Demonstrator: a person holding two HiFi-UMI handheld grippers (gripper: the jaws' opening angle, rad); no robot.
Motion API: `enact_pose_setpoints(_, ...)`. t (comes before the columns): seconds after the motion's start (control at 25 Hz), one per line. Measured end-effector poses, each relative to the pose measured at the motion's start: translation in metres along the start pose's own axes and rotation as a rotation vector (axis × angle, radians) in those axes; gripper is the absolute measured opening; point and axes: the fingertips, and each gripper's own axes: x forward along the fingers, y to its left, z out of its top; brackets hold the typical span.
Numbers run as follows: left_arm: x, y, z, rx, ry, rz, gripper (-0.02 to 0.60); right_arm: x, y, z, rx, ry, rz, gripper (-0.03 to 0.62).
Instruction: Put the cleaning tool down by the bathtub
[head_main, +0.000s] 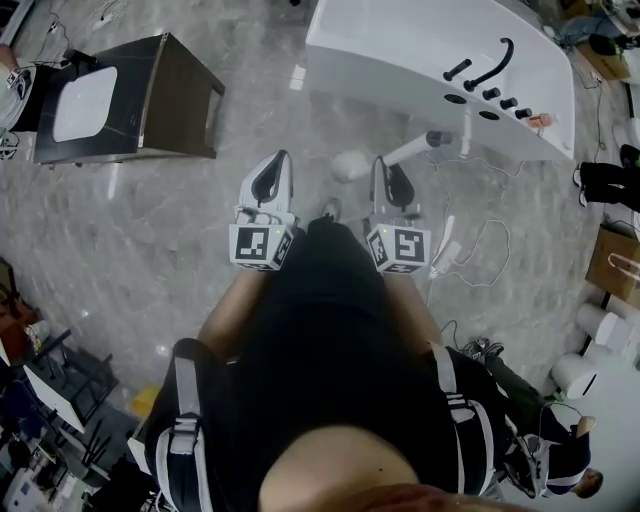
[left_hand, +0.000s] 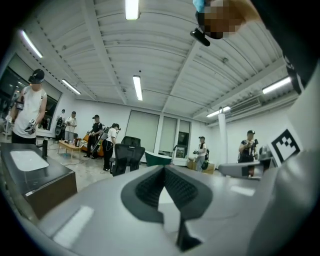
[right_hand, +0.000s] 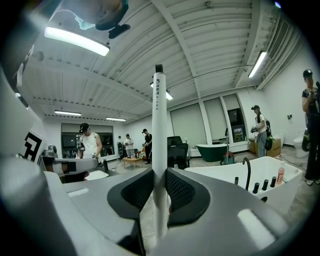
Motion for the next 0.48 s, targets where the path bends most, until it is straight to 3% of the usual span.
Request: enact_pose_setpoints(0.48, 0.041, 0.024, -0.007, -0.009, 0.012, 0.06, 0.009, 0.063, -0.02, -0.014, -0.012, 0.039, 0.016, 0.078)
